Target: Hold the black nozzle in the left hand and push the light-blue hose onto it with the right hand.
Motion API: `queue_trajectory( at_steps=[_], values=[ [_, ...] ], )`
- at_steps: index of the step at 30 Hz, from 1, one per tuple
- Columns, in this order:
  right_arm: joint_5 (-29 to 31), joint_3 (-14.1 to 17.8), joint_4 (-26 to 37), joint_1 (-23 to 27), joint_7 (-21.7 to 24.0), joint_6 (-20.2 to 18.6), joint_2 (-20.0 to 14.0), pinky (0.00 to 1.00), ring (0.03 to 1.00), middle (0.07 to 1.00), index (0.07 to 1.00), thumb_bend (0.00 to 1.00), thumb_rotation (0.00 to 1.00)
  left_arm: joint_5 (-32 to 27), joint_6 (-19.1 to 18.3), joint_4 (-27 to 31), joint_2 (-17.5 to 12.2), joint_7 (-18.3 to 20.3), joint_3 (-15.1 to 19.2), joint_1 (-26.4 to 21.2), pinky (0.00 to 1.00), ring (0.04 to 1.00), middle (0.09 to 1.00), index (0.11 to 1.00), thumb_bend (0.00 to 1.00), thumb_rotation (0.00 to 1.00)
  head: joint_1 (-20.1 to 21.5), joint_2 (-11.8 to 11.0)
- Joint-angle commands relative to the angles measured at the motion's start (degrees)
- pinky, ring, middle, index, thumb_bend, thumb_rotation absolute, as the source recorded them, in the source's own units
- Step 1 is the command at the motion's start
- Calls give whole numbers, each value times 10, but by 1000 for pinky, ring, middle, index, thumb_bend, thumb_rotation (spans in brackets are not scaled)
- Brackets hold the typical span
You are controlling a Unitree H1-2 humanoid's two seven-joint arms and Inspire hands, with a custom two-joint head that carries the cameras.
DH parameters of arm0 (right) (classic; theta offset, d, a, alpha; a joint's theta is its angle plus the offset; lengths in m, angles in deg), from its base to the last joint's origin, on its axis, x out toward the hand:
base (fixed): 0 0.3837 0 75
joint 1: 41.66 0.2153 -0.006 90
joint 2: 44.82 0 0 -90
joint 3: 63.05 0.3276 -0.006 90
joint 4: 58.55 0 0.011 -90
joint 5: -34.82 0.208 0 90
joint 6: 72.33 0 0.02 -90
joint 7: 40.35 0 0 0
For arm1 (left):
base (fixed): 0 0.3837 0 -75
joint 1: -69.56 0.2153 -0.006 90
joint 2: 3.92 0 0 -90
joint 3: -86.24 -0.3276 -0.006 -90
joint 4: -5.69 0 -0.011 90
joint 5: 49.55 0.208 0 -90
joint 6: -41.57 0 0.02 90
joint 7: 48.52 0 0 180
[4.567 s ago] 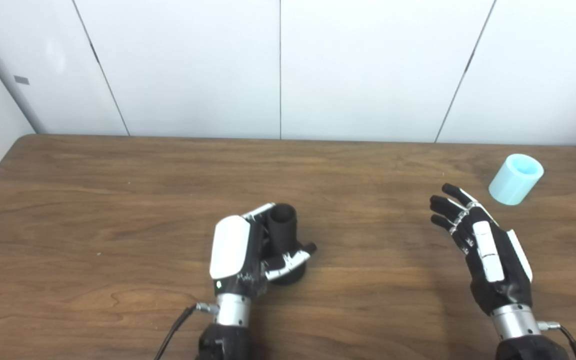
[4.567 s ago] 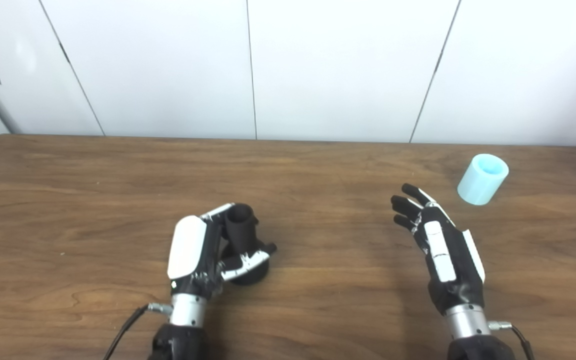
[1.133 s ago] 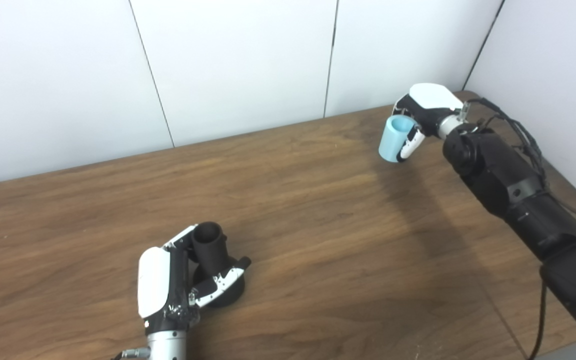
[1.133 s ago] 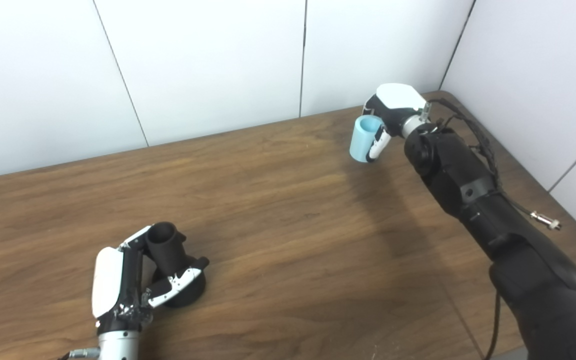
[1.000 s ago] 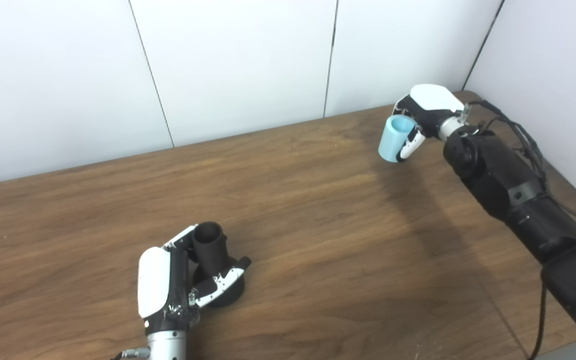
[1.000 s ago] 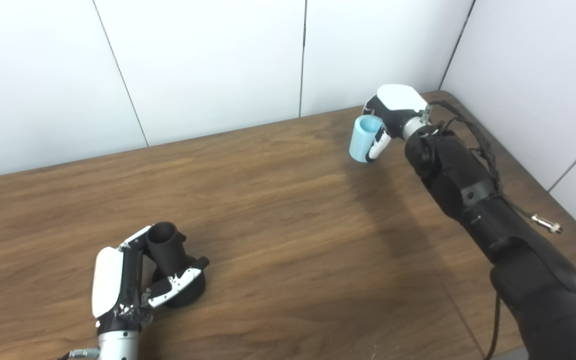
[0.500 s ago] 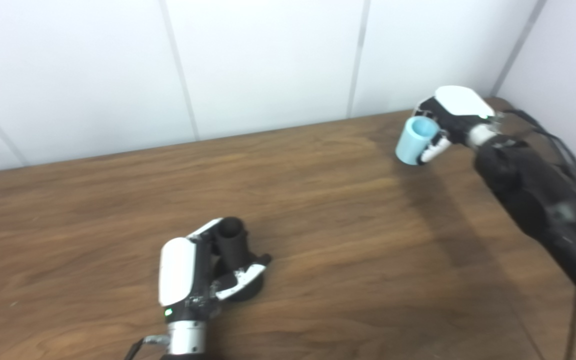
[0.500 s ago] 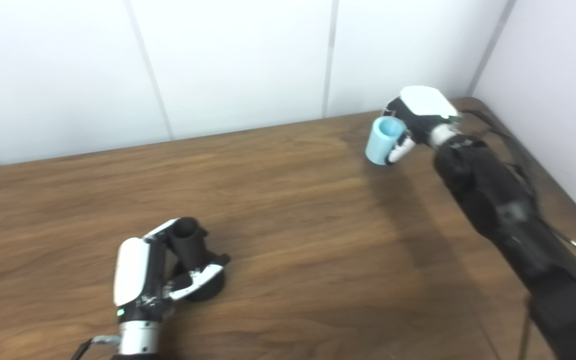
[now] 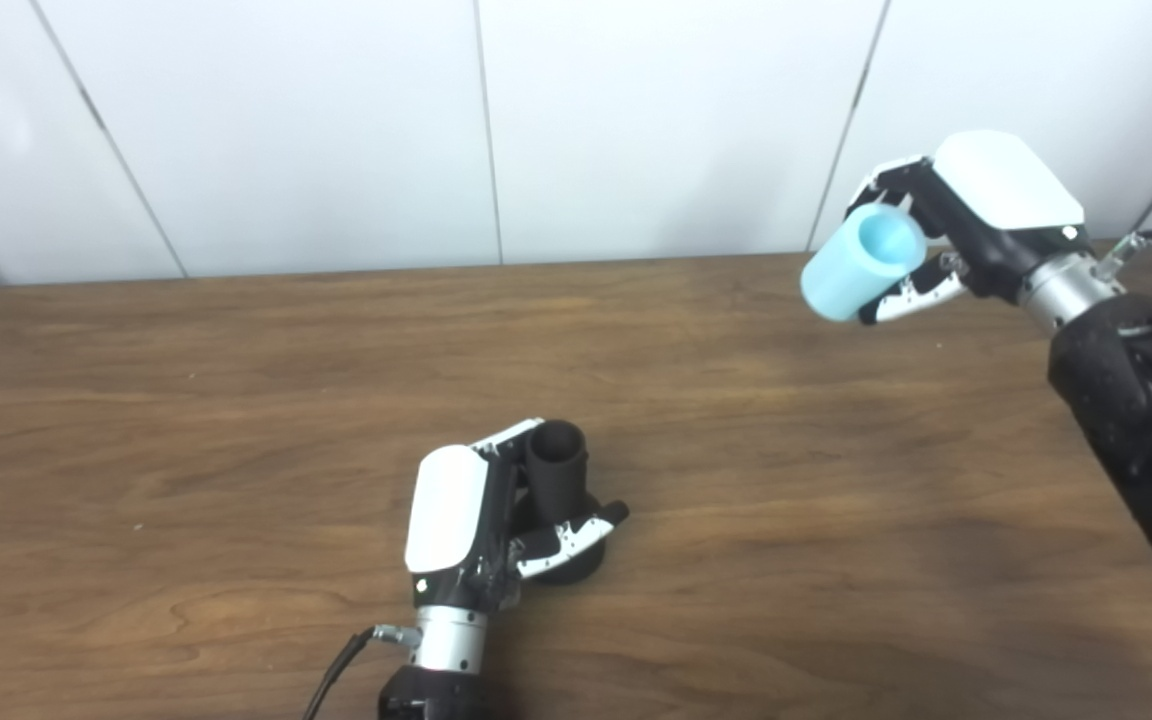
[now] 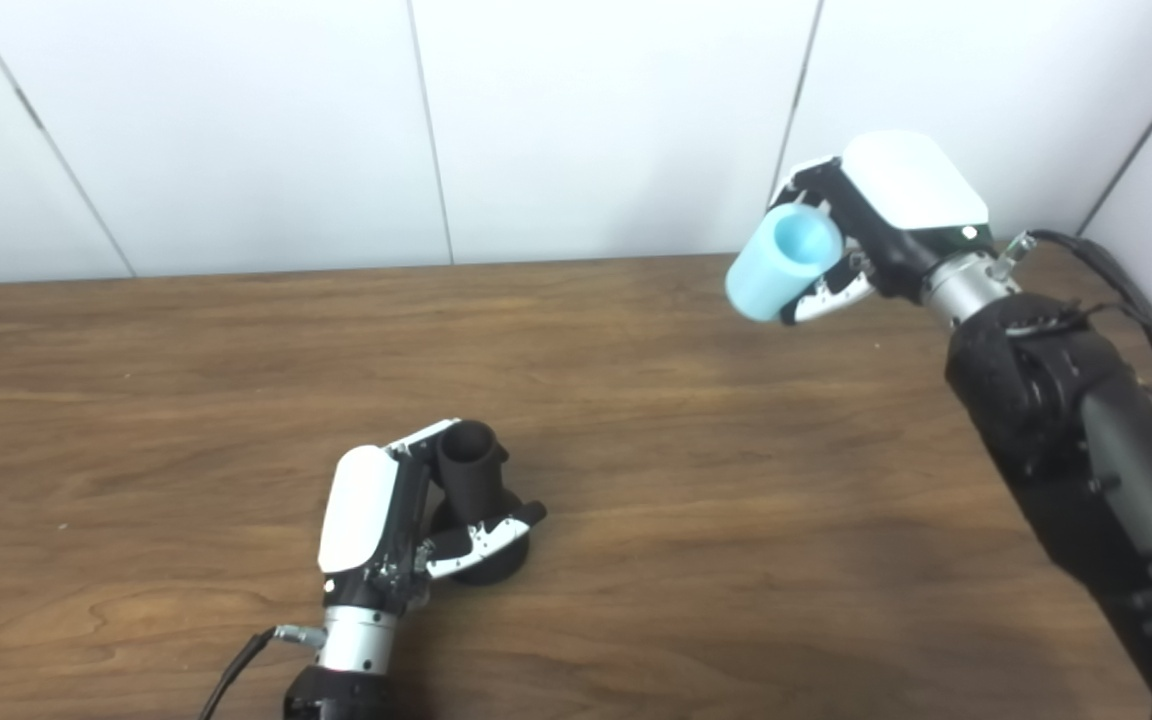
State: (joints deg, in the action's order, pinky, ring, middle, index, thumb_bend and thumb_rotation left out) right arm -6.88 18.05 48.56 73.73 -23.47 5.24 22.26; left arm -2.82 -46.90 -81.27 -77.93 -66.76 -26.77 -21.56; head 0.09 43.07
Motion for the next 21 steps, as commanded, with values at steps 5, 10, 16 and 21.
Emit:
queue_trajectory(
  at_steps=[5, 10, 16, 21],
  values=[
    [2, 8, 60, 13, 20, 16, 23, 431, 377, 504, 519, 515, 0, 11, -15, -38, 31, -6, -28, 36, 441, 464, 451, 511, 504, 0, -11, 7],
    [6, 1, 94, 12, 43, 27, 49, 448, 362, 490, 533, 513, 0, 14, -18, -39, 33, -14, -33, 37, 432, 460, 451, 512, 504, 0, -26, 12],
    [16, 5, 148, 6, 69, 27, 71, 409, 367, 482, 535, 514, 0, 17, -23, -38, 33, -16, -33, 38, 425, 461, 459, 508, 505, 0, -32, 18],
    [44, 12, 194, 0, 105, -9, 98, 391, 379, 488, 524, 516, 0, 16, -21, -40, 32, -20, -34, 37, 423, 461, 458, 508, 505, 0, -32, 18]
  ],
)
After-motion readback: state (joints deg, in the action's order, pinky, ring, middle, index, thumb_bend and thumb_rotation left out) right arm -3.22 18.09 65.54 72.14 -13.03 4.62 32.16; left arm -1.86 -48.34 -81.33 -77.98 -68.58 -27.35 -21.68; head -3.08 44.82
